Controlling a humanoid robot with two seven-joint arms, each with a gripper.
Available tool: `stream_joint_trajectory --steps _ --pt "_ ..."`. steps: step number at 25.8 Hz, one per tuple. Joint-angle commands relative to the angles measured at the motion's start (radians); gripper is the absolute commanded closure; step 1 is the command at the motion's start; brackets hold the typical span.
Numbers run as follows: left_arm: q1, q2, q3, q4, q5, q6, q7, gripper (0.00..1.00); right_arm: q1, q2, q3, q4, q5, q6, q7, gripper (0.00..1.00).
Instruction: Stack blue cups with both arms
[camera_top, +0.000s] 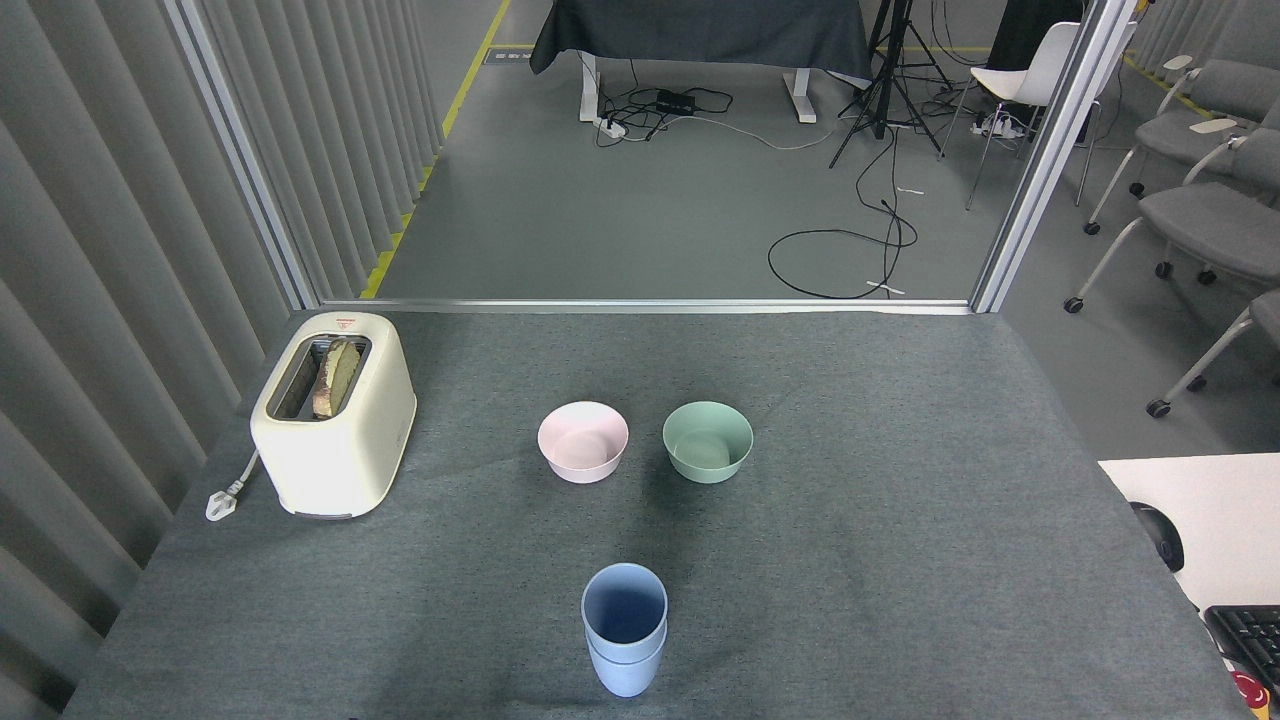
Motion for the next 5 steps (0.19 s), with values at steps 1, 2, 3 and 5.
stream_joint_trajectory --steps 1,2,3,5 --pt "0.029 0.003 0.002 -0.003 0.000 -0.008 0.000 0.00 -0.002 0.000 -0.003 0.000 0.000 0.000 0.002 0.00" --pt "0.037 0.003 0.002 -0.011 0.000 -0.007 0.000 0.00 -0.004 0.000 -0.001 0.000 0.000 0.002 0.002 0.00" --pt "0.045 0.003 0.002 -0.022 0.000 -0.008 0.000 0.00 -0.005 0.000 -0.001 0.000 0.000 0.000 0.002 0.00" --pt "0.048 0.003 0.002 -0.026 0.000 -0.007 0.000 0.00 -0.005 0.000 -0.001 0.000 0.000 0.000 0.002 0.00"
